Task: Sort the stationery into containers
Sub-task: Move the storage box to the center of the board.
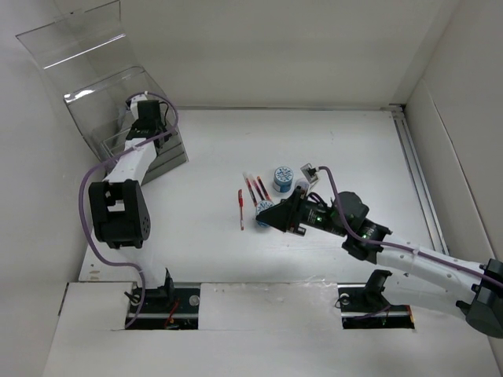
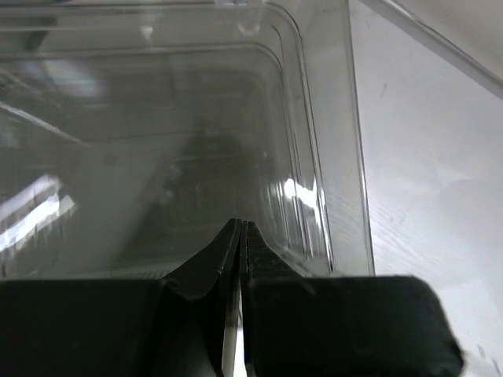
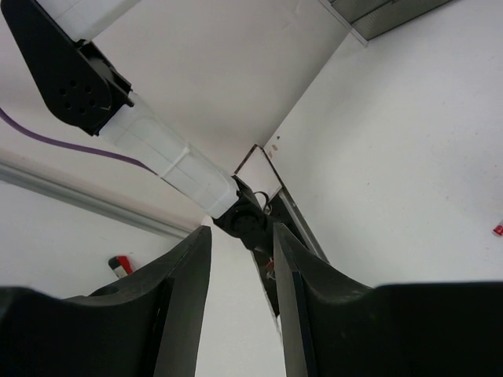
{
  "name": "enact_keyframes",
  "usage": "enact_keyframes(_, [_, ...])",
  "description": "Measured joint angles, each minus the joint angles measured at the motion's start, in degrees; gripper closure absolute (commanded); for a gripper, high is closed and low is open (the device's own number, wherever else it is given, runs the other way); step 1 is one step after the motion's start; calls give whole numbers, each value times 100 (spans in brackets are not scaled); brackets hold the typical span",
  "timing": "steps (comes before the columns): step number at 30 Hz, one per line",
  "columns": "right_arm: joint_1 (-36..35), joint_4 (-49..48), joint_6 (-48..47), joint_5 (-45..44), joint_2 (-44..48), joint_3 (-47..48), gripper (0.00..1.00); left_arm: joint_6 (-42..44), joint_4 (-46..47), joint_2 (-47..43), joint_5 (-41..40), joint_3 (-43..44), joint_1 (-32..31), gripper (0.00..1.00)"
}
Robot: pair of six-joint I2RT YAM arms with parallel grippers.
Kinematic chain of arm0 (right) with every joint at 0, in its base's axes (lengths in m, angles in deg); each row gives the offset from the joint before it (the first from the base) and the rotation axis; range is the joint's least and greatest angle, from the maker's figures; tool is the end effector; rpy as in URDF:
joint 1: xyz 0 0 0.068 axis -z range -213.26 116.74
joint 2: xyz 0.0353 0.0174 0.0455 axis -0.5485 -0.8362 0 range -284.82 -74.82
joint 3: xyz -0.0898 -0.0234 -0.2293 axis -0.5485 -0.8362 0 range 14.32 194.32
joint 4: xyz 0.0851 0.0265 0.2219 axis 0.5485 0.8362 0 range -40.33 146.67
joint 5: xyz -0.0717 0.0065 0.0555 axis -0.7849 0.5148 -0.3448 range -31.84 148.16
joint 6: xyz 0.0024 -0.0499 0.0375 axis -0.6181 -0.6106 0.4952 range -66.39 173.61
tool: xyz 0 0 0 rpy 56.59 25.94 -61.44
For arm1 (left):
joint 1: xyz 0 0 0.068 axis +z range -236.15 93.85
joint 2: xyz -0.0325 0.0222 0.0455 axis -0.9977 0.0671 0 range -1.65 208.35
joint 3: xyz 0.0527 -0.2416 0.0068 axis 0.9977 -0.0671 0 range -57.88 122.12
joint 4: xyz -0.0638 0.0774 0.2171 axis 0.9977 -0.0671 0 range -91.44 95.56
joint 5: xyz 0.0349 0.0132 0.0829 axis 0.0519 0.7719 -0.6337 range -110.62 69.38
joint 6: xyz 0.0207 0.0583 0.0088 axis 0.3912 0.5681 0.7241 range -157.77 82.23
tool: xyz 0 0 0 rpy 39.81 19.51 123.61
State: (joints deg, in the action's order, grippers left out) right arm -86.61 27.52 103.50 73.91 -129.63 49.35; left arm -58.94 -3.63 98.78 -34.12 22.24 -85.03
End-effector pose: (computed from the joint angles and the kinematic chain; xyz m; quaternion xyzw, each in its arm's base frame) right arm 0.1275 0.1931 0.2943 -0.1195 0.6825 0.6192 0.3694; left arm 0.3954 0.0189 0.2676 -0.2239 0.8302 0.0129 0.5104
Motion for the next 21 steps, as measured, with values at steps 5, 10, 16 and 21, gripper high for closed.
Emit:
enact_keyframes(5, [0, 57, -24, -33, 2, 0, 57, -81, 52, 149, -13, 79, 11, 100])
enact_keyframes(10, [0, 83, -52, -35, 2, -4, 57, -299, 190, 136, 234, 33, 11, 100])
enact_keyframes(16, [0, 111, -63, -61, 13, -7, 57, -664, 636, -144, 599, -402, -26, 100])
enact_keyframes(21, [0, 162, -63, -173, 151, -17, 57, -872, 673, -356, 721, -575, -304, 100])
